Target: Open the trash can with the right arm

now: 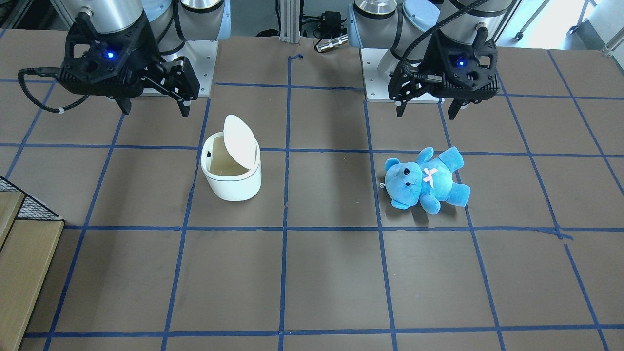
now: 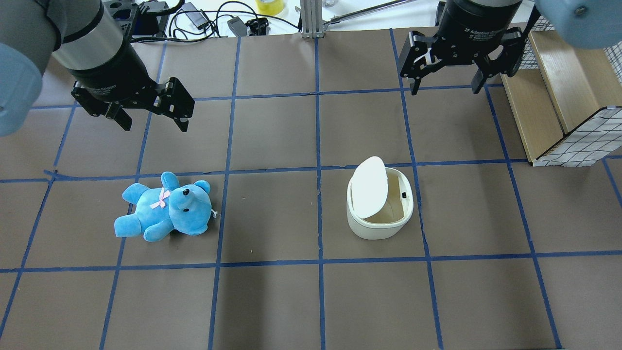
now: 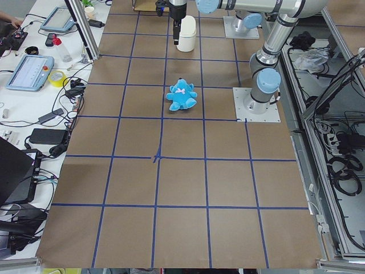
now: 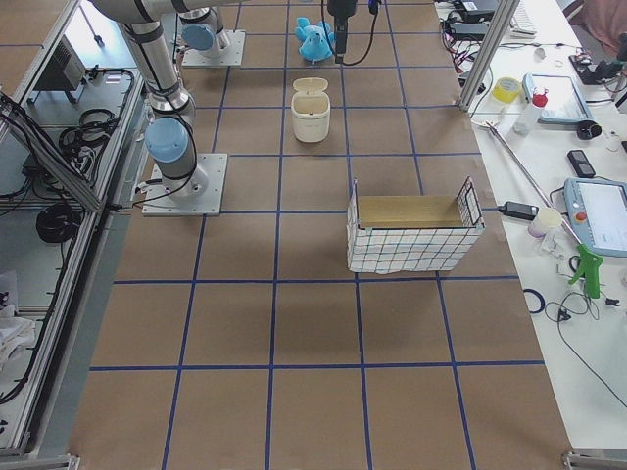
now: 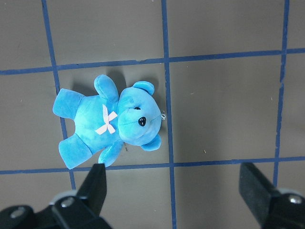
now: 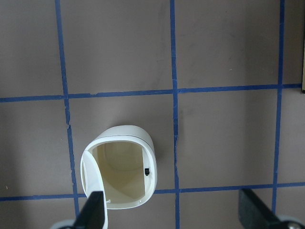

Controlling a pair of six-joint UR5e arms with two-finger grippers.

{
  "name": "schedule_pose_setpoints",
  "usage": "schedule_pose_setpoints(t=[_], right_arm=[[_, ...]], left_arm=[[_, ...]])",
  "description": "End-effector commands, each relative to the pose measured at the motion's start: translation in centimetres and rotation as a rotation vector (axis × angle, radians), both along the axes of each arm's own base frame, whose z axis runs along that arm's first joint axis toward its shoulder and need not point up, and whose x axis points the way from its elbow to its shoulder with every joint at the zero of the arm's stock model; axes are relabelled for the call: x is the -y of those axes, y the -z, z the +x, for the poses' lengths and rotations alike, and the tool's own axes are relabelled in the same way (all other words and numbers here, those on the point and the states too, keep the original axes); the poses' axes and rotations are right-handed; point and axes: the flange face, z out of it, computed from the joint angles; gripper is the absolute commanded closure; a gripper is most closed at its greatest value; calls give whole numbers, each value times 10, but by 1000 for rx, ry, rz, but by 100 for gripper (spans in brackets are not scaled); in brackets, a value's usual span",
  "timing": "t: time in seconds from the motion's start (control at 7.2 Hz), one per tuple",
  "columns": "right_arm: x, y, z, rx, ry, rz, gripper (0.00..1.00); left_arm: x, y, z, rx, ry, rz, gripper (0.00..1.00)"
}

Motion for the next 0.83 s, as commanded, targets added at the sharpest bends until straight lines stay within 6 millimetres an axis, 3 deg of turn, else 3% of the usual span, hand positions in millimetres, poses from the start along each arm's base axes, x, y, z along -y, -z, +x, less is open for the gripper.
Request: schedule_pose_setpoints(t=[0.0, 0.69], right_arm=[[-1, -4, -3, -3, -2, -11, 0], [6, -4, 0, 1, -17, -49, 0]], left_arm=[[0, 0, 0, 0, 0, 0, 0], [0, 0, 0, 0, -2, -2, 0]])
